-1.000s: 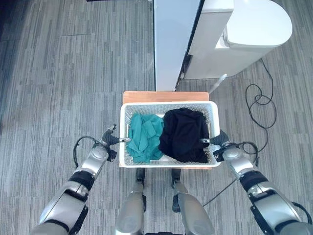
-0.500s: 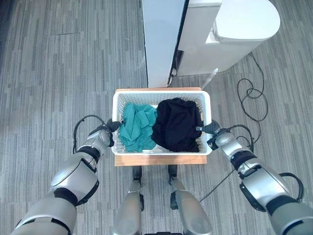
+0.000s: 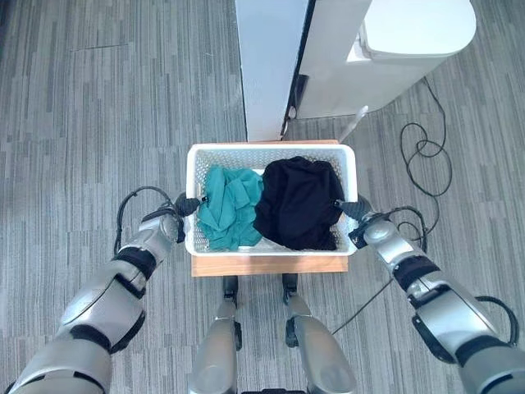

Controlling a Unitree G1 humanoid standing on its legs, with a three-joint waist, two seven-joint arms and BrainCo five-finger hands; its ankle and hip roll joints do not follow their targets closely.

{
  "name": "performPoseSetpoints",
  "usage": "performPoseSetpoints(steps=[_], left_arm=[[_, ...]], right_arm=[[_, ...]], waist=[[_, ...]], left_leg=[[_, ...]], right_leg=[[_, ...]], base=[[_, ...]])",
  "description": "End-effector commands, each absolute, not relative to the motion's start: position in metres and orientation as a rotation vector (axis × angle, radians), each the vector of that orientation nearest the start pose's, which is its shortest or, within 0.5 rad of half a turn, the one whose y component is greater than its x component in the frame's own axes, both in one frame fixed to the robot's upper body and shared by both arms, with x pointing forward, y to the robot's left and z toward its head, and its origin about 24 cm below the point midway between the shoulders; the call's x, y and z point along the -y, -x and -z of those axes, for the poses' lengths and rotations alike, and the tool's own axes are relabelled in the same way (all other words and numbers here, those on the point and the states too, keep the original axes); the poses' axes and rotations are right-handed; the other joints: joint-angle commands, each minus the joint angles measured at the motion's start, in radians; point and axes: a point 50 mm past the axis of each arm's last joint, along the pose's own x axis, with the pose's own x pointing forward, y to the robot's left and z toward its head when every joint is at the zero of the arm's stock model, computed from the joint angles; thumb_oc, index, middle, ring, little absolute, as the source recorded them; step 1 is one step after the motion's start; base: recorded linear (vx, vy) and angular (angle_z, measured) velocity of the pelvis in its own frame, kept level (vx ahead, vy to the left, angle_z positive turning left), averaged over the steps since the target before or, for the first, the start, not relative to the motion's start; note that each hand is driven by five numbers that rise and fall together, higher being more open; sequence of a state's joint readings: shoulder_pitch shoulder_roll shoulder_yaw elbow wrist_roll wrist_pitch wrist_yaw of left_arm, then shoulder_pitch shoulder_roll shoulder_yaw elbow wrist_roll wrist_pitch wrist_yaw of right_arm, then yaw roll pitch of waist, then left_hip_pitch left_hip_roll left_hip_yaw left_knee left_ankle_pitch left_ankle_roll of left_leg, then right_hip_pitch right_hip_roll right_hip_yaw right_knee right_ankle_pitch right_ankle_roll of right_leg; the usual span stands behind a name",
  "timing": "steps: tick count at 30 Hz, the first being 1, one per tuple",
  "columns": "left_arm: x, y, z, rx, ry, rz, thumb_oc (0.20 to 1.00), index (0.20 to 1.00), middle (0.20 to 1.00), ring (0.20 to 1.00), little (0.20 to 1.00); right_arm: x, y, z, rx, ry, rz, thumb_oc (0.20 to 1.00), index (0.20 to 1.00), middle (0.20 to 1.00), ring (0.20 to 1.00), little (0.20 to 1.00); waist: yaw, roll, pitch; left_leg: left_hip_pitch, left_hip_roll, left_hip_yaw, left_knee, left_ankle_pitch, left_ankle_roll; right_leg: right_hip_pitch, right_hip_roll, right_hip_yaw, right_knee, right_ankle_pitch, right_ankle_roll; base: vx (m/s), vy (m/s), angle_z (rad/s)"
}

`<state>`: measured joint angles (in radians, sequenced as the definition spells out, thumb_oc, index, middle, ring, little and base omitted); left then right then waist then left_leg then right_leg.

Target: Grab the laundry basket,head to the washer,open it,put in the laundry and shut it.

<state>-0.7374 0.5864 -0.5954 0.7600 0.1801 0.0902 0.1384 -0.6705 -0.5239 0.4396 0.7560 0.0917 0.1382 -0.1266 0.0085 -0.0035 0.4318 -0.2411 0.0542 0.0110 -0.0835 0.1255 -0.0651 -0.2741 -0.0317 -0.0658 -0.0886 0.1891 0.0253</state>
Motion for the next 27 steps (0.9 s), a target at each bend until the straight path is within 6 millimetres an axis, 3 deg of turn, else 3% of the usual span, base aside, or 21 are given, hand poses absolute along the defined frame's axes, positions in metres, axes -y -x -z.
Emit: performPoseSetpoints(steps=[1,3,8,12,13,14,16,19,21,22,25,27], left_arm=[[-0.22,-0.363,-0.074,-0.148,-1.092,0.025,0.2,0.2,0.2,0.2,0.2],[-0.225,-0.346,-0.061,-0.16,-0.969,0.019,0.2,0.2,0.2,0.2,0.2],[-0.223,-0.327,-0.043,-0.203,-0.835,0.05,0.2,0.2,0.2,0.2,0.2],[-0.217,-0.327,-0.043,-0.199,-0.805,0.08,0.2,0.2,0.2,0.2,0.2],[-0.211,-0.337,-0.055,-0.159,-0.796,0.074,0.2,0.2,0.2,0.2,0.2],[-0.21,-0.338,-0.056,-0.156,-0.796,0.074,0.2,0.2,0.2,0.2,0.2],[-0.205,-0.345,-0.066,-0.125,-0.805,0.087,0.2,0.2,0.2,0.2,0.2],[-0.2,-0.35,-0.075,-0.1,-0.814,0.104,0.2,0.2,0.2,0.2,0.2],[-0.203,-0.35,-0.075,-0.108,-0.815,0.106,0.2,0.2,0.2,0.2,0.2],[-0.201,-0.35,-0.072,-0.126,-0.807,0.132,0.2,0.2,0.2,0.2,0.2],[-0.195,-0.353,-0.071,-0.144,-0.812,0.187,0.2,0.2,0.2,0.2,0.2],[-0.184,-0.36,-0.071,-0.155,-0.866,0.238,0.2,0.2,0.2,0.2,0.2]], right_arm=[[0.23,-0.353,-0.079,-0.165,0.702,0.027,0.2,0.2,0.2,0.2,0.2],[0.258,-0.333,-0.083,-0.148,0.68,0.09,0.2,0.2,0.2,0.2,0.2],[0.289,-0.31,-0.08,-0.188,0.649,0.156,0.2,0.2,0.2,0.2,0.2],[0.309,-0.301,-0.082,-0.219,0.634,0.207,0.2,0.2,0.2,0.2,0.2],[0.321,-0.3,-0.093,-0.206,0.64,0.24,0.2,0.2,0.2,0.2,0.2],[0.322,-0.301,-0.094,-0.204,0.638,0.242,0.2,0.2,0.2,0.2,0.2],[0.329,-0.3,-0.099,-0.209,0.646,0.246,0.2,0.2,0.2,0.2,0.2],[0.341,-0.3,-0.103,-0.251,0.657,0.252,0.2,0.2,0.2,0.2,0.2],[0.345,-0.3,-0.102,-0.271,0.662,0.253,0.2,0.2,0.2,0.2,0.2],[0.354,-0.298,-0.096,-0.338,0.66,0.257,0.2,0.2,0.2,0.2,0.2],[0.368,-0.291,-0.087,-0.425,0.62,0.28,0.2,0.2,0.2,0.2,0.2],[0.376,-0.293,-0.082,-0.491,0.6,0.295,0.2,0.2,0.2,0.2,0.2]], waist=[[0.01,0.0,-0.066],[0.005,0.001,-0.107],[0.009,0.008,-0.142],[0.014,0.005,-0.17],[0.007,-0.017,-0.17],[0.006,-0.017,-0.168],[-0.008,-0.031,-0.175],[-0.019,-0.025,-0.189],[-0.024,-0.027,-0.193],[-0.042,-0.01,-0.218],[-0.074,0.004,-0.239],[-0.07,-0.002,-0.234]], left_leg=[[0.002,0.019,-0.048,0.068,-0.096,0.007],[0.044,0.03,-0.046,0.069,-0.112,0.003],[0.087,0.048,-0.05,0.068,-0.116,-0.007],[0.093,0.064,-0.06,0.019,-0.054,-0.031],[0.087,0.044,-0.091,0.044,-0.076,-0.037],[0.082,0.042,-0.095,0.054,-0.081,-0.036],[0.102,0.023,-0.133,0.152,-0.17,-0.029],[0.177,0.004,-0.24,0.327,-0.237,-0.024],[0.195,-0.011,-0.277,0.357,-0.241,-0.019],[0.275,-0.007,-0.337,0.355,-0.269,-0.017],[0.329,-0.023,-0.315,0.265,-0.375,0.007],[0.34,-0.064,-0.264,0.249,-0.414,0.031]], right_leg=[[0.032,-0.085,0.021,0.024,-0.083,0.091],[0.076,-0.074,0.025,0.008,-0.095,0.085],[0.122,-0.055,0.016,0.002,-0.117,0.076],[0.136,-0.049,-0.016,0.001,-0.133,0.075],[0.125,-0.065,-0.028,0.001,-0.115,0.075],[0.126,-0.067,-0.031,0.001,-0.116,0.076],[0.12,-0.085,-0.046,0.001,-0.101,0.077],[0.102,-0.089,-0.04,0.005,-0.068,0.082],[0.094,-0.095,-0.031,0.003,-0.053,0.086],[0.066,-0.093,0.004,0.002,-0.028,0.099],[0.027,-0.115,0.041,0.001,0.011,0.137],[-0.001,-0.143,0.059,0.001,0.026,0.162]], base=[[0.07,-0.059,-0.04],[0.08,-0.117,-0.05],[0.02,-0.105,0.09],[-0.1,-0.069,0.04],[-0.21,-0.022,0.28],[-0.22,-0.032,0.36],[-0.15,0.025,0.3],[-0.15,0.151,0.12],[-0.11,0.205,-0.14],[-0.11,0.307,-0.15],[-0.19,0.355,-0.29],[-0.25,0.355,-0.35]])
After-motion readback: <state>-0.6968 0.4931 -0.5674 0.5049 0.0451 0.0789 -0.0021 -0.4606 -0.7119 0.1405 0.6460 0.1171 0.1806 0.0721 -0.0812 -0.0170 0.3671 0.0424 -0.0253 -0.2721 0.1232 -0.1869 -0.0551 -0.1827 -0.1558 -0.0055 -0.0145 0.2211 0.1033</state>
